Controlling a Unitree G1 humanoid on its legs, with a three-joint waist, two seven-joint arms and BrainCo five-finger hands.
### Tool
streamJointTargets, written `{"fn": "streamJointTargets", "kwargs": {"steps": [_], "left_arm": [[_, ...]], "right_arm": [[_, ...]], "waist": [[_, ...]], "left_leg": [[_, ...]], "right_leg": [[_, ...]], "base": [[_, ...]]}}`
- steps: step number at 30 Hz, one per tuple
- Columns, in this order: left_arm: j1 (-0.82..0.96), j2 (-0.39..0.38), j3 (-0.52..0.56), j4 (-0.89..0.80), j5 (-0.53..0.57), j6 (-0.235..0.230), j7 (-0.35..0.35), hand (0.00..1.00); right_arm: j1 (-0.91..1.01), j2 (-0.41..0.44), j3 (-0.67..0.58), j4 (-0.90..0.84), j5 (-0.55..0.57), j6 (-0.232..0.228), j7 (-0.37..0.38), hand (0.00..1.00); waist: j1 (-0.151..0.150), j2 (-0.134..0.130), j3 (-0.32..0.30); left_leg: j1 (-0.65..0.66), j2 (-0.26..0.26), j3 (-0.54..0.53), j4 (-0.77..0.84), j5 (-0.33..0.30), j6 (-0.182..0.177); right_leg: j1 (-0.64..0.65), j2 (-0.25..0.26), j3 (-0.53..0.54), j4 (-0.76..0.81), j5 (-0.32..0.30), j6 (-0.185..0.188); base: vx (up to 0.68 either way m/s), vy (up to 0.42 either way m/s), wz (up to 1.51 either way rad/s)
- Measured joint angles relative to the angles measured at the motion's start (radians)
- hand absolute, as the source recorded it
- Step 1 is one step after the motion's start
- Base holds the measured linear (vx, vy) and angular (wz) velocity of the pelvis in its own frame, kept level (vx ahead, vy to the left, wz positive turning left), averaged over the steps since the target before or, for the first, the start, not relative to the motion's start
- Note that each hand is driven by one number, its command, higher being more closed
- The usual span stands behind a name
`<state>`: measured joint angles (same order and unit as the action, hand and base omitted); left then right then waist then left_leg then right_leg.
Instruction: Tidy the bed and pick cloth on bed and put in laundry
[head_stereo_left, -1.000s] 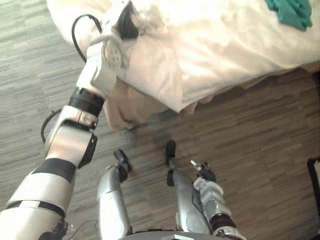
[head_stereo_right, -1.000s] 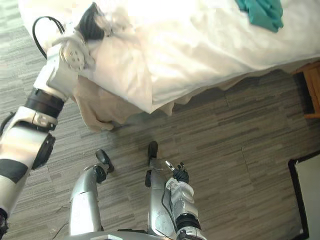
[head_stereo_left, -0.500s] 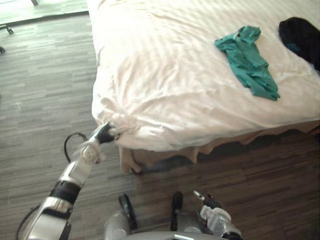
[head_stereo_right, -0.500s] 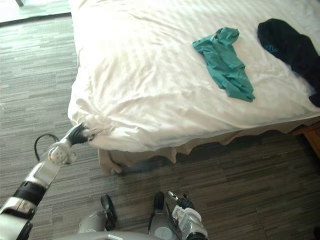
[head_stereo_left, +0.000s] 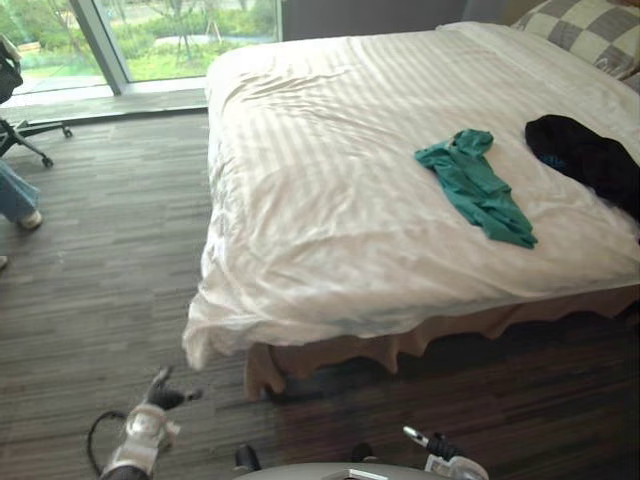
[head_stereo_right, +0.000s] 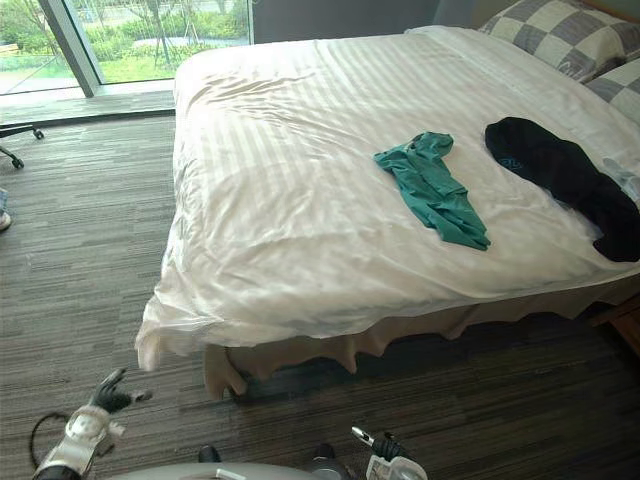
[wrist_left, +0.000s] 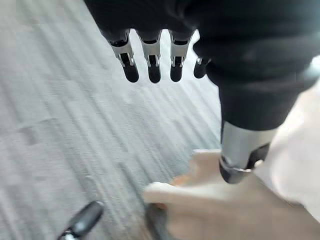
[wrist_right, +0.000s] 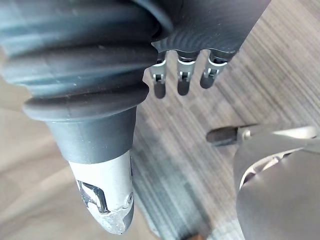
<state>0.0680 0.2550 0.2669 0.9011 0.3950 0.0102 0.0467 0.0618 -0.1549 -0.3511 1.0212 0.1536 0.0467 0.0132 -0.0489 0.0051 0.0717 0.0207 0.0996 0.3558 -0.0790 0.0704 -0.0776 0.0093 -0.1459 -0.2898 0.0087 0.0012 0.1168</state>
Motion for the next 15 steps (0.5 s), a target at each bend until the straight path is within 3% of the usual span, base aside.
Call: {"fn": "streamJointTargets", "kwargs": {"steps": [2,5,11,15], "left_arm": [[0.056,0.0,0.133,0.059,-0.038,0.015,0.007,0.0],[0.118,0.001,0.248,0.073,-0.12,0.028,0.012,0.0],[0.138,-0.002,0.281,0.097,-0.19,0.027,0.012,0.0],[0.133,-0.016,0.231,0.093,-0.2,0.02,0.013,0.0]], "right_arm": [[0.021,-0.018,-0.066,0.028,0.02,0.0,0.0,0.0],[0.031,-0.041,-0.146,0.066,0.059,-0.001,0.0,0.0],[0.032,-0.09,-0.233,0.07,0.098,-0.003,0.002,0.0],[0.032,-0.169,-0.332,0.056,0.133,-0.003,-0.004,0.0]], "waist": [[0.021,-0.004,-0.012],[0.028,-0.01,-0.027],[0.027,-0.011,-0.044],[0.021,-0.021,-0.057]], "left_leg": [[0.009,-0.006,-0.008,0.0,0.0,0.0],[0.019,-0.014,-0.034,-0.006,0.001,0.002],[0.02,-0.026,-0.047,-0.007,-0.001,0.004],[0.018,-0.04,-0.056,-0.007,-0.005,0.011]], "right_leg": [[0.019,-0.005,-0.005,-0.01,0.0,0.0],[0.051,-0.012,-0.026,-0.023,0.001,0.002],[0.059,-0.022,-0.032,-0.028,0.002,0.0],[0.062,-0.036,-0.037,-0.029,0.002,-0.001]], "base": [[-0.01,0.013,0.1],[-0.02,0.017,0.24],[-0.06,0.026,0.06],[-0.02,0.038,0.06]]}}
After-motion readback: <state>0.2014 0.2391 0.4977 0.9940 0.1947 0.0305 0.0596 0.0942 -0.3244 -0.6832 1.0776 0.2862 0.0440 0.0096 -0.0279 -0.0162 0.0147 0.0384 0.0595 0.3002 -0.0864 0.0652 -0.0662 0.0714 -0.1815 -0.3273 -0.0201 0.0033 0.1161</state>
